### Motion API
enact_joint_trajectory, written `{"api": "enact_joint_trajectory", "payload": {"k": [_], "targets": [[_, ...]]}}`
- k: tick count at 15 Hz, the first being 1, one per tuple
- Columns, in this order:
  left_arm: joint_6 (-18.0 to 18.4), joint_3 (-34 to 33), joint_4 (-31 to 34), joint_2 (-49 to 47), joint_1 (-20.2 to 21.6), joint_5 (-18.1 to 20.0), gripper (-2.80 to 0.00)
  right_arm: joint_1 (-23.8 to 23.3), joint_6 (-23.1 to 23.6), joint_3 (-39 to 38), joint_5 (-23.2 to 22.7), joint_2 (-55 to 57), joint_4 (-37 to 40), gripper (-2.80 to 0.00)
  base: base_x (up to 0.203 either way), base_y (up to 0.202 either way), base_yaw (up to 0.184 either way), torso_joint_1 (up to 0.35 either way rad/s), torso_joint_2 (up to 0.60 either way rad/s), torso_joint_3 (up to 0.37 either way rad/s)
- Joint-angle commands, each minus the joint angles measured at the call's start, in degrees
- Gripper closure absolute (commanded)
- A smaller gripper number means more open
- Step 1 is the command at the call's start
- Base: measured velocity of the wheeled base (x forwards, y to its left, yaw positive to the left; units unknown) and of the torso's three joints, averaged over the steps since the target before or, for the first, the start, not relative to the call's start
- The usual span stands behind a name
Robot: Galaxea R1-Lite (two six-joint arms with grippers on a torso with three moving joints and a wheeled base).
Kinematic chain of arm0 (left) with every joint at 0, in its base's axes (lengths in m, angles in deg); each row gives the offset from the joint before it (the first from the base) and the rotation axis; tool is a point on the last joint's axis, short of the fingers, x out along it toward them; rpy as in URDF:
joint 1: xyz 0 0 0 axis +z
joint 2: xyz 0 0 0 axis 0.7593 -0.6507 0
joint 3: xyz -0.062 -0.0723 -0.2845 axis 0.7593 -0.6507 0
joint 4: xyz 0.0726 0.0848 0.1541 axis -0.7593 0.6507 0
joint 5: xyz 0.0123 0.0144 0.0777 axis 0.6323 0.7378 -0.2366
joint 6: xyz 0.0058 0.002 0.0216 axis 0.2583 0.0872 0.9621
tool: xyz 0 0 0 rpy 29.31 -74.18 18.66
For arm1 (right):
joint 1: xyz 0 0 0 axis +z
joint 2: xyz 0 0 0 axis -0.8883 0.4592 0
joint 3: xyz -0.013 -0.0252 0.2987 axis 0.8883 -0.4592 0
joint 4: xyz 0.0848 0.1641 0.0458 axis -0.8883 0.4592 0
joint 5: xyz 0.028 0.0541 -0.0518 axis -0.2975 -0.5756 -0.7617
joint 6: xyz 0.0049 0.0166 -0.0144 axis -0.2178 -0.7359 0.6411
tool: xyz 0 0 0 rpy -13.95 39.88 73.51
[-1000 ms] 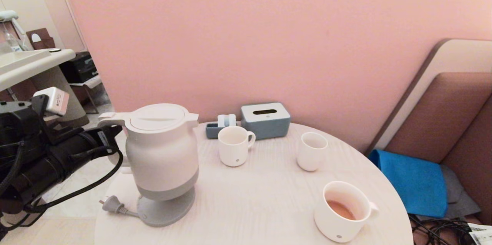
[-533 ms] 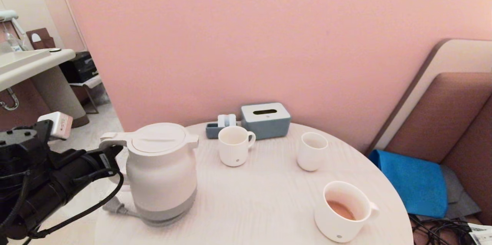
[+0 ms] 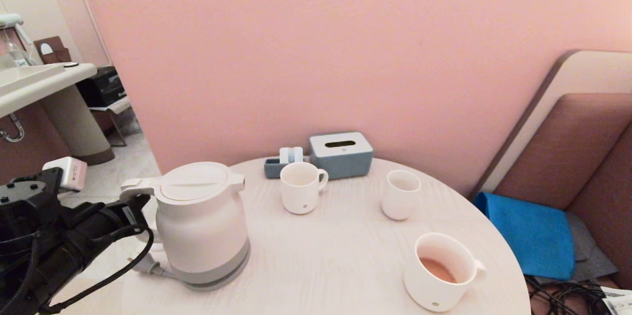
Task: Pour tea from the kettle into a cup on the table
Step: Put down the kettle on the table
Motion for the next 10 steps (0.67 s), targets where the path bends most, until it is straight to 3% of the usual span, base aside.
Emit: {"api": "enact_joint_trajectory", "payload": {"k": [1,10], "targets": [[0.1,-1.5,-1.6,-2.2,0.1,0.0,0.0,0.0,0.0,0.0,0.0,0.0,0.0,0.0,0.0,0.0,0.0,0.0,0.0,0.0],[1.2,-3.6,-2.0,-1.3,0.0,0.1,0.0,0.0,0.0,0.0,0.0,0.0,0.0,0.0,0.0,0.0,0.0,0.0,0.0,0.0]]}}
